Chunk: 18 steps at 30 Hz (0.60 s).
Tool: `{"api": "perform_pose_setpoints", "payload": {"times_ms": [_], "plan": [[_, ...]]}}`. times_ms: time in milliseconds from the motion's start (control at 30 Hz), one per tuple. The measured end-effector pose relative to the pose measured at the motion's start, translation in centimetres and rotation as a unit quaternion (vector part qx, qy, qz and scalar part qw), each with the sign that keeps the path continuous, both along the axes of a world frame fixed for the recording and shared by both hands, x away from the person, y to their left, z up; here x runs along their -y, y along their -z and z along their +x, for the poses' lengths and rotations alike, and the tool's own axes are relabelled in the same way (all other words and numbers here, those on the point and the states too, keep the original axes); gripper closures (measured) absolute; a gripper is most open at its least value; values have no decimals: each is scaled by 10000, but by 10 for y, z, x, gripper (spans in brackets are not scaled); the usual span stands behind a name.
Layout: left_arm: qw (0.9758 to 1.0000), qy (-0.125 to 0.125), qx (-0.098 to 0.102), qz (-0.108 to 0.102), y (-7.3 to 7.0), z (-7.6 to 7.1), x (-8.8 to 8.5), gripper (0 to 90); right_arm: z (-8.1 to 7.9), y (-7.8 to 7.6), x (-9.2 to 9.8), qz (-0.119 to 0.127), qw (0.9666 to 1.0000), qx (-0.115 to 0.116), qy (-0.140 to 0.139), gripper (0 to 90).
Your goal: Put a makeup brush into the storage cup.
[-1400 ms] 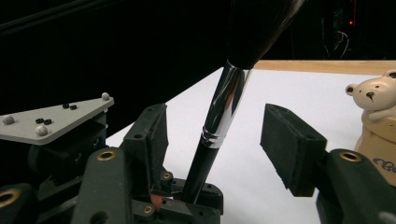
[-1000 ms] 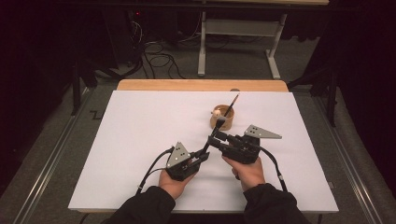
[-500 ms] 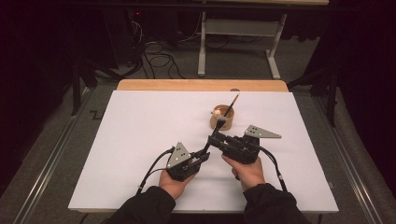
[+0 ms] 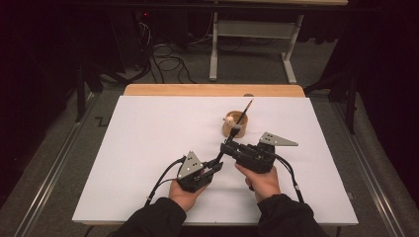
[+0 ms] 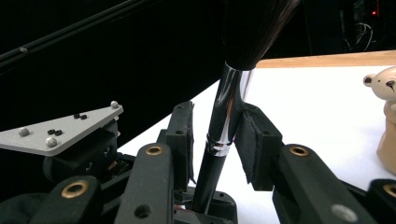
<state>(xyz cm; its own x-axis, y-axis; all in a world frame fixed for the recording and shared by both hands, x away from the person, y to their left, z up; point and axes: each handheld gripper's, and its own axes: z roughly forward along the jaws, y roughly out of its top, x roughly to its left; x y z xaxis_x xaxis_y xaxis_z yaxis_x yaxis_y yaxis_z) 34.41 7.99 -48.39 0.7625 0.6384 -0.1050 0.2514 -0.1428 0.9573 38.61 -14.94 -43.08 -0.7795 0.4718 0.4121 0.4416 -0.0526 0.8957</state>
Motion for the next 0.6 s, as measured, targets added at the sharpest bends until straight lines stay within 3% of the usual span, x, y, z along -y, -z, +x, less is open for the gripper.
{"api": "perform_pose_setpoints", "payload": {"times_ms": [600], "plan": [[10000, 17, -1, 1, 0, -1, 1, 790, 1, 2, 1, 111, 9999, -114, -42, 745]]}}
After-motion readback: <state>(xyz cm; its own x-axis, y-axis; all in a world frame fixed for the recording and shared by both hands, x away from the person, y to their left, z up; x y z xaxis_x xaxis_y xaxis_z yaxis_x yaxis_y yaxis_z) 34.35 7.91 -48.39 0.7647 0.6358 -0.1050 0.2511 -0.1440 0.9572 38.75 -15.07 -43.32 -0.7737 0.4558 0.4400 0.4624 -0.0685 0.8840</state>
